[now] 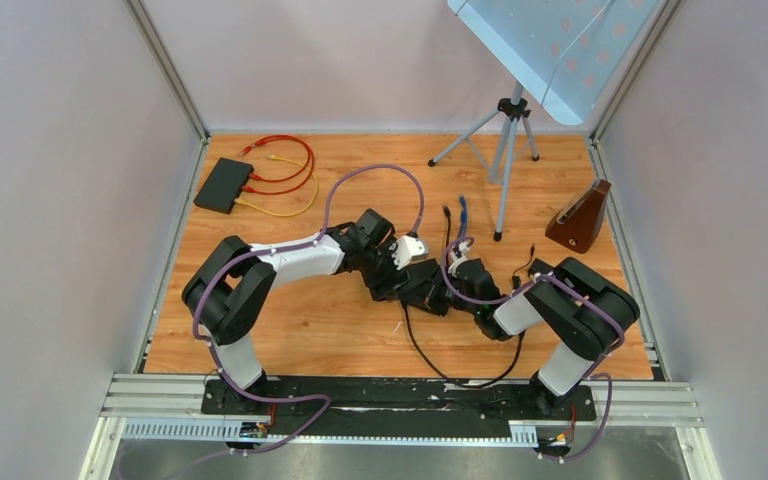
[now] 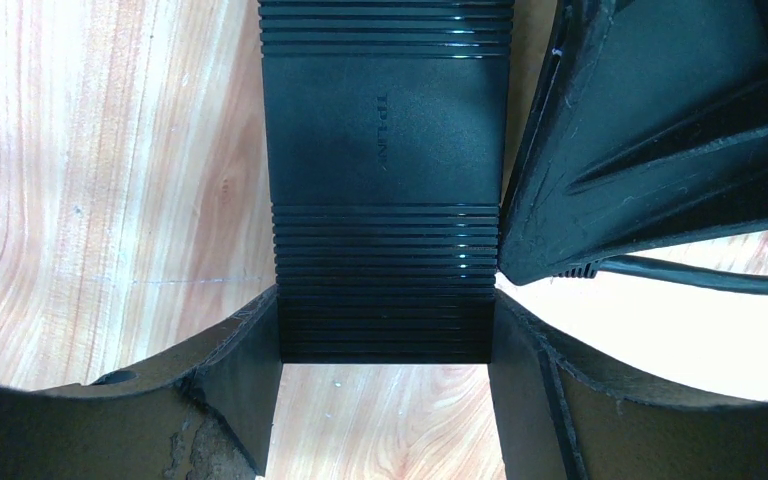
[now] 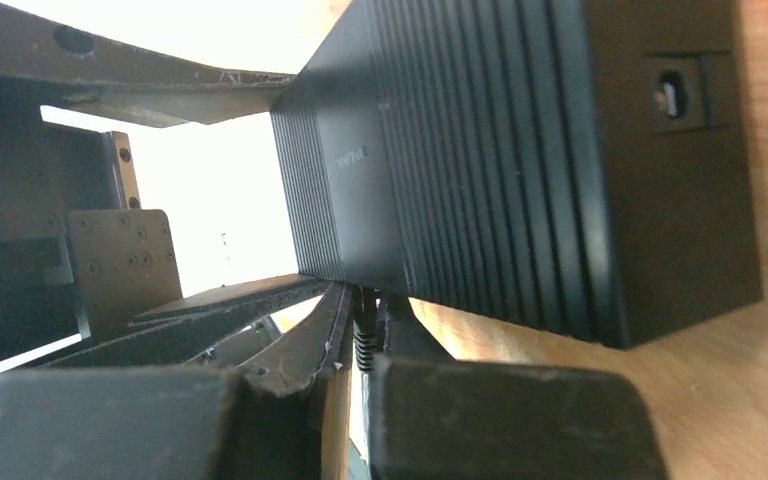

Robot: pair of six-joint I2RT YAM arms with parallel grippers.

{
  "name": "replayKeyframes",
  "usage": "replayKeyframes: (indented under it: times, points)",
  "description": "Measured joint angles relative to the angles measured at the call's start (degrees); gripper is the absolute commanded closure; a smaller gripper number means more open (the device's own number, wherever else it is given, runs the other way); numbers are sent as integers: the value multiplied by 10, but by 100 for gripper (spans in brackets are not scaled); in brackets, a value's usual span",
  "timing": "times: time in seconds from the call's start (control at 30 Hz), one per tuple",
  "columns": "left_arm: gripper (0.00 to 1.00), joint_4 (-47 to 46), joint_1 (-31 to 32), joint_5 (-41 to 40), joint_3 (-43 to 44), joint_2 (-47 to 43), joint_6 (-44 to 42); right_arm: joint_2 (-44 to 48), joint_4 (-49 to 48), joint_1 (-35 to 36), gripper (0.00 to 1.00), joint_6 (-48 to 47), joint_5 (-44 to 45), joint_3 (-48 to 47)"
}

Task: Pull the plug from the switch port
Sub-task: Pull the connector from the switch port.

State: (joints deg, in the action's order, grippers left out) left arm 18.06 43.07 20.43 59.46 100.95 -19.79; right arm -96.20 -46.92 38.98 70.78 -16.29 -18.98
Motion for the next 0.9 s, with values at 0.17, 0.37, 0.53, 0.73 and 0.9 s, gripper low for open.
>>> replayKeyframes:
  times: [0.17,0.37,0.53,0.73,0.9]
  points:
    - [36,7,4,20,6,4,12,21,-22,-9,100,-47,-28,28]
    - [37,12,14,33,12,9,14,53,11,-10,100,-56,-29,40]
    - [37,14,8,19,16,11,13,36,52,-19,100,-33,-40,5]
    - [38,16,8,5,17,12,9,-7,5,-35,72,-7,-73,-1]
    - [38,8,7,5,18,16,15,4,35,-31,69,12,-38,4]
